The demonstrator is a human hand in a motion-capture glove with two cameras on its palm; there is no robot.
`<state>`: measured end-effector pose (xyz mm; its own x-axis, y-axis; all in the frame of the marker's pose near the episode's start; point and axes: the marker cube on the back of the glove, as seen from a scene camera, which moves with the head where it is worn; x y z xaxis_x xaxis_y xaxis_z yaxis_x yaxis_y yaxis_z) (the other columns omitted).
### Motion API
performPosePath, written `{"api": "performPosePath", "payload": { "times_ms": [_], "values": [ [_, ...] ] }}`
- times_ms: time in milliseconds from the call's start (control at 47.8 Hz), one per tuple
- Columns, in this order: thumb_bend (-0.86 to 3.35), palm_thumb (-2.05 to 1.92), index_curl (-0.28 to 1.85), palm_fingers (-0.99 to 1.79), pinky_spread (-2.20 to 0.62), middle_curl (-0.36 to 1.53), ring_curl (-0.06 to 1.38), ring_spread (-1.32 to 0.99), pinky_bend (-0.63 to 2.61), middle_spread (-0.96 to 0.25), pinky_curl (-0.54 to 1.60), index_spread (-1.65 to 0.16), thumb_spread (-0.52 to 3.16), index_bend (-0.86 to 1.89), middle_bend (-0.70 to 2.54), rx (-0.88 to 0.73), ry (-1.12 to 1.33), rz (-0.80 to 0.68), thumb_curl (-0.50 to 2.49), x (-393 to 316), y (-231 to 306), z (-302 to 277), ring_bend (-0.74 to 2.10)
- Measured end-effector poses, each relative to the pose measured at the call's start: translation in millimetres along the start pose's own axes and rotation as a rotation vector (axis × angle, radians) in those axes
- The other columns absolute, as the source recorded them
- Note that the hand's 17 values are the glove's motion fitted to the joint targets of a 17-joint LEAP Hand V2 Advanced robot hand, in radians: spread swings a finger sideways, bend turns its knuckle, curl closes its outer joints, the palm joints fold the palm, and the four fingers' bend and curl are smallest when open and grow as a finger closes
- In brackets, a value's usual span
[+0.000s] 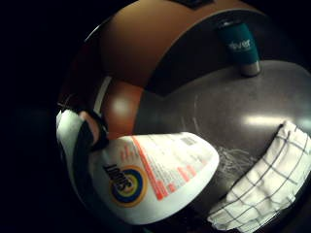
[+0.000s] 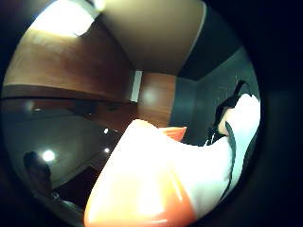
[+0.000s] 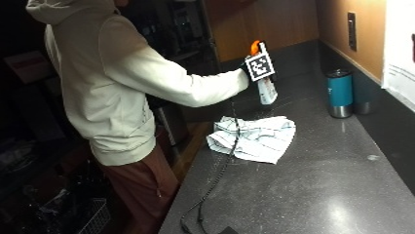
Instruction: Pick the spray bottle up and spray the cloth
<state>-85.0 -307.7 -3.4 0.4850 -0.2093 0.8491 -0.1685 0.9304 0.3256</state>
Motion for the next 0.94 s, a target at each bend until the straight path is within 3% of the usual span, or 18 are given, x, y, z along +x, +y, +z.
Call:
{"api": "performPosePath", "payload": {
  "times_ms": [63, 167, 272, 377, 481, 565, 628, 649, 753, 837, 941],
  "values": [
    [-0.03, 0.98, 0.54, 1.38, -0.19, 0.51, 0.46, -0.16, 0.3, -0.08, 0.37, -0.13, 0.0, 0.5, 0.65, -0.039, 0.025, 0.011, 0.73, 15, 1, 15, 0.61],
    [-0.04, 0.98, 0.54, 1.37, -0.18, 0.51, 0.46, -0.16, 0.3, -0.08, 0.37, -0.13, 0.0, 0.5, 0.65, 0.085, 0.063, 0.025, 0.73, 39, -24, 44, 0.61],
    [-0.03, 0.99, 0.54, 1.37, -0.18, 0.5, 0.46, -0.16, 0.3, -0.08, 0.37, -0.13, 0.01, 0.5, 0.64, 0.097, 0.111, 0.05, 0.73, 59, -31, 57, 0.61],
    [-0.04, 0.98, 0.54, 1.35, -0.18, 0.5, 0.46, -0.16, 0.3, -0.08, 0.37, -0.13, 0.03, 0.49, 0.63, -0.057, 0.03, 0.07, 0.74, 61, -16, 61, 0.6],
    [-0.04, 0.96, 0.53, 1.32, -0.18, 0.49, 0.46, -0.16, 0.31, -0.09, 0.37, -0.13, 0.09, 0.45, 0.6, 0.027, 0.112, 0.05, 0.74, 79, -31, 65, 0.6],
    [-0.05, 0.93, 0.52, 1.27, -0.17, 0.48, 0.45, -0.15, 0.35, -0.09, 0.38, -0.14, 0.19, 0.38, 0.56, -0.027, 0.171, 0.031, 0.73, 84, -34, 75, 0.59],
    [-0.06, 0.88, 0.49, 1.12, -0.15, 0.46, 0.43, -0.16, 0.37, -0.1, 0.39, -0.18, 0.36, 0.27, 0.49, -0.017, 0.177, 0.02, 0.7, 80, -43, 73, 0.56],
    [-0.08, 0.82, 0.47, 0.94, -0.13, 0.44, 0.42, -0.15, 0.37, -0.11, 0.39, -0.2, 0.45, 0.21, 0.43, -0.025, 0.186, 0.016, 0.68, 79, -44, 70, 0.5],
    [-0.09, 0.69, 0.44, 0.6, -0.07, 0.41, 0.42, -0.15, 0.39, -0.1, 0.42, -0.26, 0.63, 0.11, 0.32, -0.155, 0.224, -0.006, 0.61, 71, -21, 54, 0.42],
    [-0.08, 0.61, 0.38, 0.5, -0.03, 0.39, 0.39, -0.15, 0.41, -0.1, 0.41, -0.29, 0.72, 0.08, 0.24, -0.078, 0.17, -0.039, 0.56, 44, -17, 28, 0.39],
    [-0.05, 0.58, 0.34, 0.5, 0.0, 0.37, 0.36, -0.15, 0.41, -0.09, 0.38, -0.31, 0.78, 0.1, 0.22, -0.164, 0.286, -0.042, 0.52, 48, 1, 12, 0.39]
  ]
}}
